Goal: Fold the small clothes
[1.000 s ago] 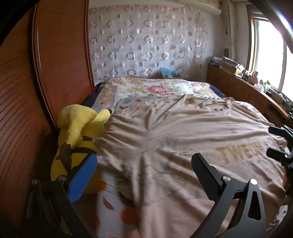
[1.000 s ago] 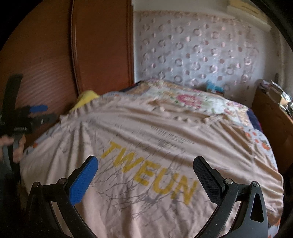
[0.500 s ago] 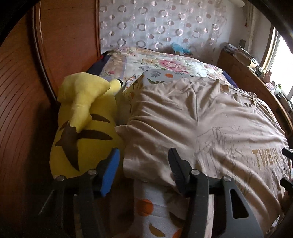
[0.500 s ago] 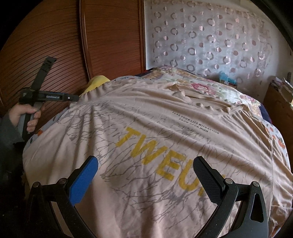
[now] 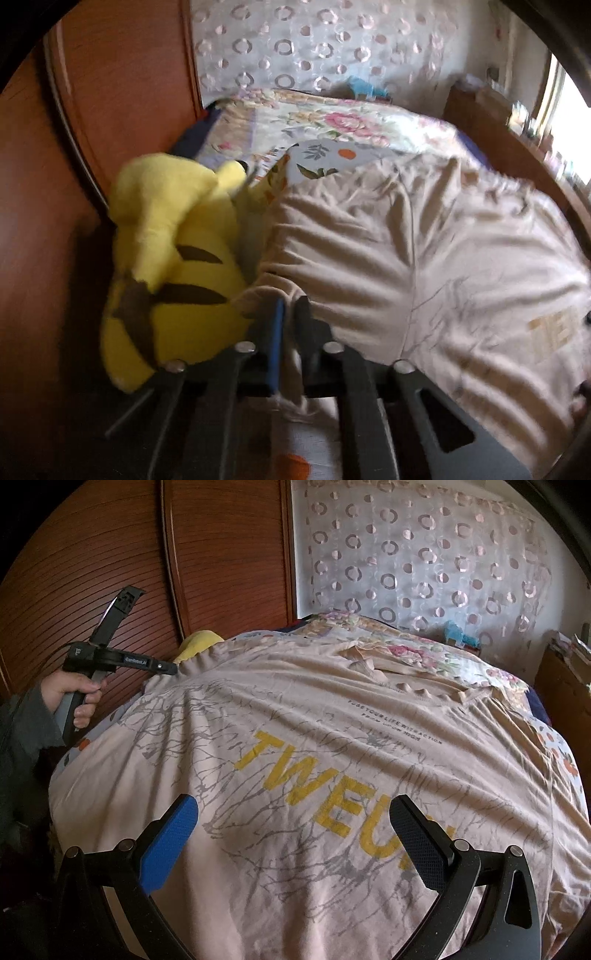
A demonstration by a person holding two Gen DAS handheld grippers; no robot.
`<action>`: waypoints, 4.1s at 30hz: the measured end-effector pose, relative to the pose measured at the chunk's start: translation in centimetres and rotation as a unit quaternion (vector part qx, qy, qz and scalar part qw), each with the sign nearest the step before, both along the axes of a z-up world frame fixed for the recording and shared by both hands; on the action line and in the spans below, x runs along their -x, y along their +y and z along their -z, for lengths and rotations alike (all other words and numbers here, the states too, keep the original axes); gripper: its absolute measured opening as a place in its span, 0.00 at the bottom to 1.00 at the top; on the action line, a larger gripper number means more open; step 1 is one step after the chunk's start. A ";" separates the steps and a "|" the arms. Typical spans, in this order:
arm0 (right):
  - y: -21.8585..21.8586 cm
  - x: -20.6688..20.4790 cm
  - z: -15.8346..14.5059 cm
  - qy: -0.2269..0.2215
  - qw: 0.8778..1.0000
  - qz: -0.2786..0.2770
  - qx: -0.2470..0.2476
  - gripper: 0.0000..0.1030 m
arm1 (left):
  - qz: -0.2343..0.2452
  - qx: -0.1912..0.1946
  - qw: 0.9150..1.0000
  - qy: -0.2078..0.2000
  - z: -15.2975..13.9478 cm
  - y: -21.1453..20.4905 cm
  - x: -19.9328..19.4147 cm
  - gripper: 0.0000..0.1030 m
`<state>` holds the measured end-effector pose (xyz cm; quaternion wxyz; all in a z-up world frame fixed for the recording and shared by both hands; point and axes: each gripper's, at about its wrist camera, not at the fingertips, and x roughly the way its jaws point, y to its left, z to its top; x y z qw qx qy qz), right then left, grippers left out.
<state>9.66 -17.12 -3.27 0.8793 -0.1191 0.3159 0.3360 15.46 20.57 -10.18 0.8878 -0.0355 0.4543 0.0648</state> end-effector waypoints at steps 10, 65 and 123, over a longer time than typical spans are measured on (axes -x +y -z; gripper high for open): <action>-1.4 -0.7 0.3 0.007 1.000 0.021 -0.015 1.00 | 0.034 -0.053 0.997 -0.048 -4.4 -2.9 1.1 0.02; 24.8 -10.5 3.4 0.054 0.980 -0.173 0.077 0.23 | 0.017 0.016 0.985 -0.172 -7.7 -2.7 14.2 0.79; 9.4 -20.8 3.9 0.042 0.998 0.052 0.009 0.51 | 0.080 0.055 0.987 -0.125 -3.9 -9.1 11.4 0.79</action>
